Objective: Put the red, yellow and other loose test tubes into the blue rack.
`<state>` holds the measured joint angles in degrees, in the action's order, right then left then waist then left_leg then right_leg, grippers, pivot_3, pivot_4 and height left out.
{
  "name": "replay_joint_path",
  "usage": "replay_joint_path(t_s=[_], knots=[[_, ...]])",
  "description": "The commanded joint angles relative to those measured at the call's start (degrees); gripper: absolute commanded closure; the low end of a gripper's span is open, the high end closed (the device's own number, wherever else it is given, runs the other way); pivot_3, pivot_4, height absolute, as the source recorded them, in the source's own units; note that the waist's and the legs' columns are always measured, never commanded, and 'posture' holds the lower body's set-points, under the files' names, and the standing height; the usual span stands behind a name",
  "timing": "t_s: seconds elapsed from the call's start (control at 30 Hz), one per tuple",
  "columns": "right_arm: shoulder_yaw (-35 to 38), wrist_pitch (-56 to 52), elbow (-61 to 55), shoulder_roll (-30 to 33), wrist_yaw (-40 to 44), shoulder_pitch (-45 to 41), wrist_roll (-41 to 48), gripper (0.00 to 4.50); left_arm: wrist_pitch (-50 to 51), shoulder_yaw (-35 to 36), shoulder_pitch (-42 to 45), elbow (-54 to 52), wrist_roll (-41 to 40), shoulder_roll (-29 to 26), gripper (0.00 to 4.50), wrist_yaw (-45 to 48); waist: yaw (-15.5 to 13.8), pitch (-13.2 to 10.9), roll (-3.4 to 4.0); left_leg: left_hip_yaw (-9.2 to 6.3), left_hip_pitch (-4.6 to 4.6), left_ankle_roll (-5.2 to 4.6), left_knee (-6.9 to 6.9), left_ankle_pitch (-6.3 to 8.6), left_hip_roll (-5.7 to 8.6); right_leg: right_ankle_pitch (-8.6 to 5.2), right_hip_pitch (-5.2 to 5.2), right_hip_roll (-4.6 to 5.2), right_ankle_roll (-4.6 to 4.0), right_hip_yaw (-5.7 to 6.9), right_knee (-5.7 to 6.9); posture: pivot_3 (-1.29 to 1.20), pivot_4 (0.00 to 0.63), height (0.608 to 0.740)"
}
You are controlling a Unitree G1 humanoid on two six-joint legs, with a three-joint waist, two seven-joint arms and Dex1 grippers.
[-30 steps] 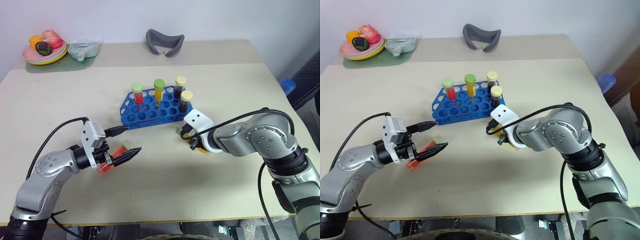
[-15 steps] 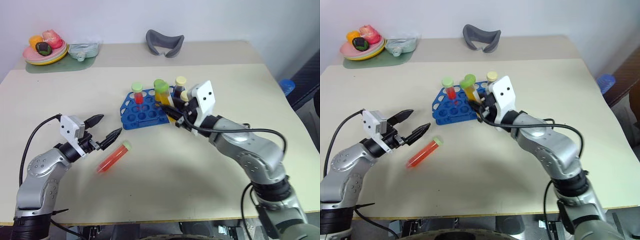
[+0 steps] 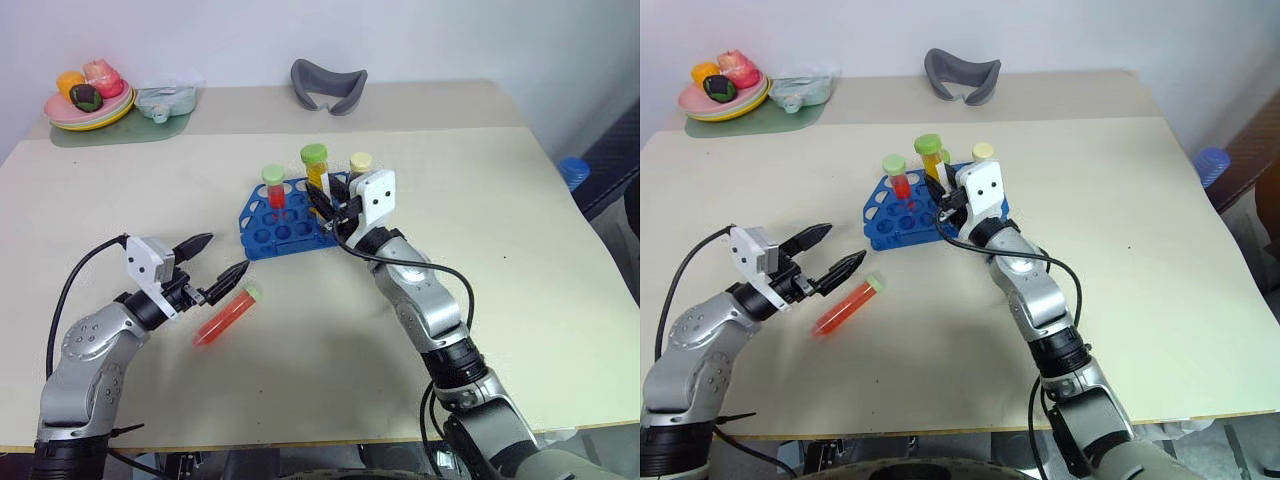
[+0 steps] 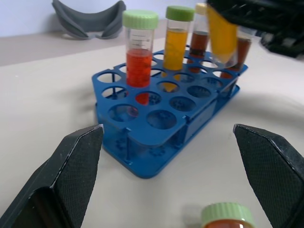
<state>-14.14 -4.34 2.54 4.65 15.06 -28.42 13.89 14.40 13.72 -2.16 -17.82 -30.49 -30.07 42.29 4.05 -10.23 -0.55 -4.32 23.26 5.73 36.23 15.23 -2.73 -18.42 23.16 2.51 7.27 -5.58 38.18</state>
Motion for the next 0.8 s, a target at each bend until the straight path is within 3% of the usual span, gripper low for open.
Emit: replay_joint_path(t_s=[0.03, 0.8], knots=[[1.63, 5.23, 2.21, -2.07, 1.05, -0.52, -1.24, 3.72, -0.23, 0.1, 0.02, -2.11, -0.59, -0.34, 0.0, 0.36, 0.01, 0.0, 0.0, 0.0, 0.0, 0.0, 0.0, 0.0, 0.0, 0.0, 0.0, 0.0, 0.0, 0.0, 0.01, 0.0, 0.15, 0.74], [5.66, 18.52, 14.48, -7.43, 2.62, 1.4, -4.94, 3.72, 2.26, -0.78, 1.9, -3.74, -1.58, -0.97, 0.0, 0.33, 0.05, 0.01, 0.02, 0.0, -0.06, 0.05, 0.01, -0.03, 0.0, 0.0, -0.03, 0.0, 0.0, -0.01, 0.08, 0.0, 0.15, 0.74]])
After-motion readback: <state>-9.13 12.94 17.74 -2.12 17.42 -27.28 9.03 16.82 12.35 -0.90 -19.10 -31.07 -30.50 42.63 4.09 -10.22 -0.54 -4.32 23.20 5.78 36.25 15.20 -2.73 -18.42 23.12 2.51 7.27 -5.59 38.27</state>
